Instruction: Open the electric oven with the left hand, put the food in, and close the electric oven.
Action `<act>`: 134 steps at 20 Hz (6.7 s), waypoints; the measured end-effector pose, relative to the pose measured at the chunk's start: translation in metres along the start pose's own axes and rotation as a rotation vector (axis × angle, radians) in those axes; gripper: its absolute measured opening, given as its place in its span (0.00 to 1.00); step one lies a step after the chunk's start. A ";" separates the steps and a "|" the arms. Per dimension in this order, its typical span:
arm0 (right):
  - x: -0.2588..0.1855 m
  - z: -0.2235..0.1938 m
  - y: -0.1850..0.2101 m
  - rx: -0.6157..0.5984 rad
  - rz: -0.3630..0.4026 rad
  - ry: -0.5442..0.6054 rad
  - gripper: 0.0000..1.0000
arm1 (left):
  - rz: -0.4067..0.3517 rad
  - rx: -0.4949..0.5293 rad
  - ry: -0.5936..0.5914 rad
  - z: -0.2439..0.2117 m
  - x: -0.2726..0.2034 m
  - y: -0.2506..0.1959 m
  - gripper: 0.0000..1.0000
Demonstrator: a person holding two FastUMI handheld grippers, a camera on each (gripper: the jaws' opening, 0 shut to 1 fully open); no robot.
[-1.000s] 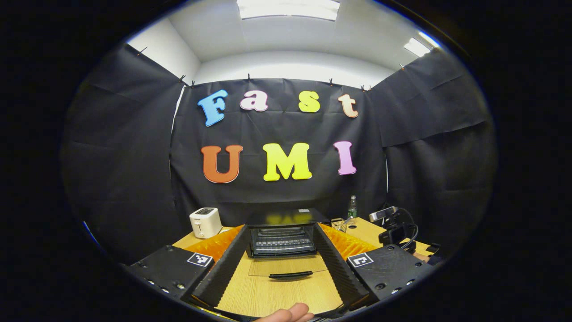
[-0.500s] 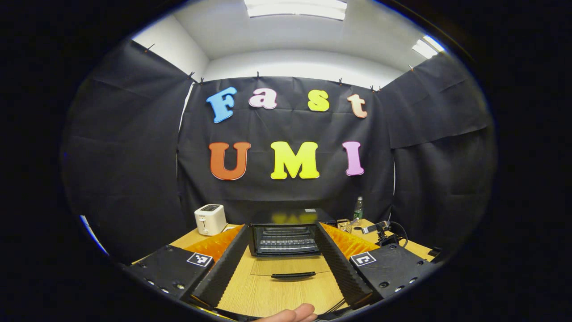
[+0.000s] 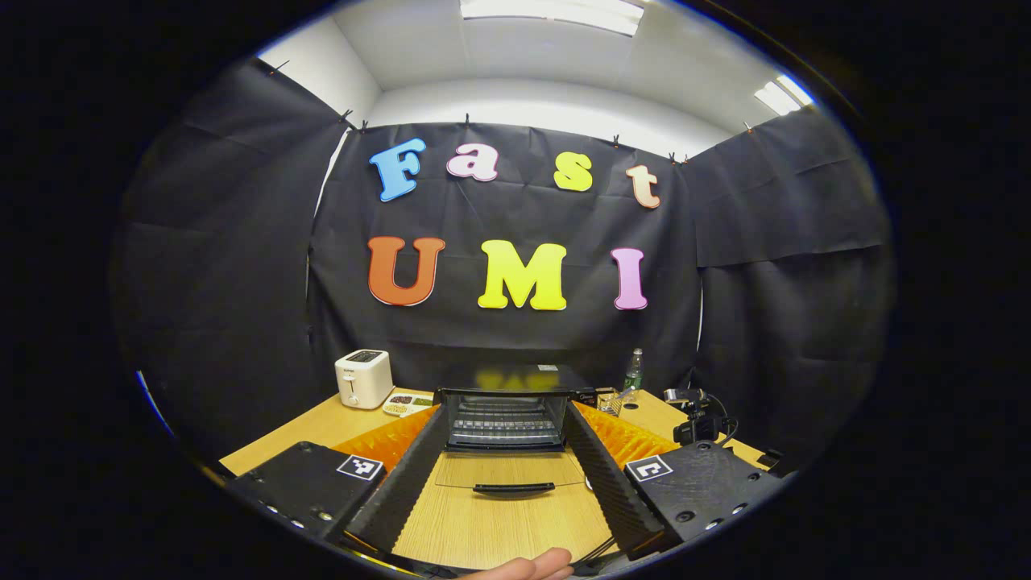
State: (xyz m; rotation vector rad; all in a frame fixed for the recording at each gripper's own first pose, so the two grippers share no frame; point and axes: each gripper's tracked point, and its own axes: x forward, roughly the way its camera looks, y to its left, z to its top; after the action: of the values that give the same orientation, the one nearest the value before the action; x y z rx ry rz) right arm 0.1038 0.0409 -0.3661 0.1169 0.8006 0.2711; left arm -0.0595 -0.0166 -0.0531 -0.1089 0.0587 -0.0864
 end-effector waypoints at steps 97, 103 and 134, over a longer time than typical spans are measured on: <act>-0.258 0.121 0.098 -0.197 -0.069 -0.681 0.97 | -0.106 -0.115 0.605 -0.281 0.124 -0.037 0.94; -0.257 0.118 0.096 -0.203 -0.058 -0.681 0.97 | -0.080 -0.083 0.685 -0.306 0.138 -0.036 0.94; -0.263 0.123 0.090 -0.218 -0.049 -0.717 0.97 | -0.006 -0.069 0.611 -0.232 0.161 -0.027 0.92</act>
State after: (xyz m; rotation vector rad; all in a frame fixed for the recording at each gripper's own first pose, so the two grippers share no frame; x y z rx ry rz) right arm 0.0002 0.0528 -0.0804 -0.0150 0.0596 0.2445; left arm 0.0842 -0.0827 -0.2886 -0.1490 0.6716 -0.1208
